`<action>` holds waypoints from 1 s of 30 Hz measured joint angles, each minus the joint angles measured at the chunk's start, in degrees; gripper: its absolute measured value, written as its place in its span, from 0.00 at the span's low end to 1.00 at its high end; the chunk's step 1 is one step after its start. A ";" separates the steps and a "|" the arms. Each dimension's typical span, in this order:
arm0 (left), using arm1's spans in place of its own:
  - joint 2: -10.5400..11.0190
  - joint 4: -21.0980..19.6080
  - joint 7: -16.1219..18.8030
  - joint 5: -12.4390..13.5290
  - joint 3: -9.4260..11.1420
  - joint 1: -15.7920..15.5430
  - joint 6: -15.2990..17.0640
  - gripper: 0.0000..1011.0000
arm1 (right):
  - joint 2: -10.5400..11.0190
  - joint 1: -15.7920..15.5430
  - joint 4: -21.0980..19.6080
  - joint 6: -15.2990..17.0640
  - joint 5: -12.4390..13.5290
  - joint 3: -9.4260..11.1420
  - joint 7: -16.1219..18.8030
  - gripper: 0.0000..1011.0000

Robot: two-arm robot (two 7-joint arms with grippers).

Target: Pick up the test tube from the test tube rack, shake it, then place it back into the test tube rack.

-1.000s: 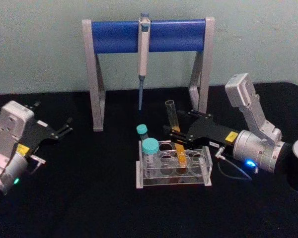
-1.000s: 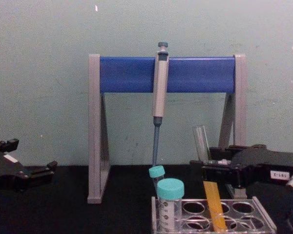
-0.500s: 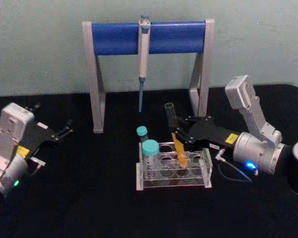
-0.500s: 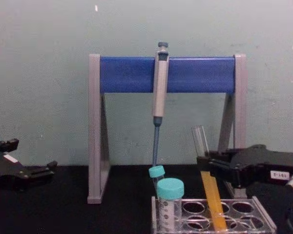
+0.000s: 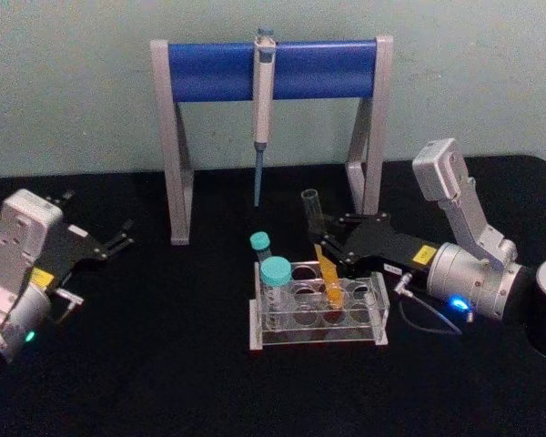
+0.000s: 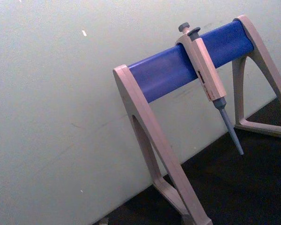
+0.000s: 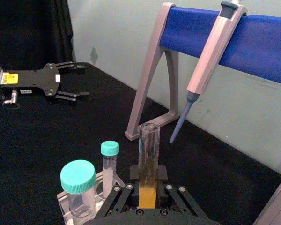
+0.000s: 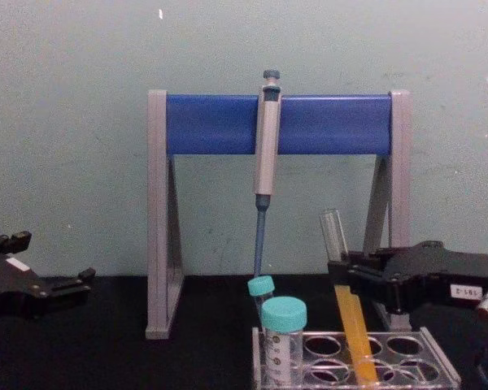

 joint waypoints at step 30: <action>0.00 0.00 0.00 0.00 0.00 0.00 0.00 0.99 | 1.02 -6.91 -4.89 -18.90 12.11 8.96 7.21 0.22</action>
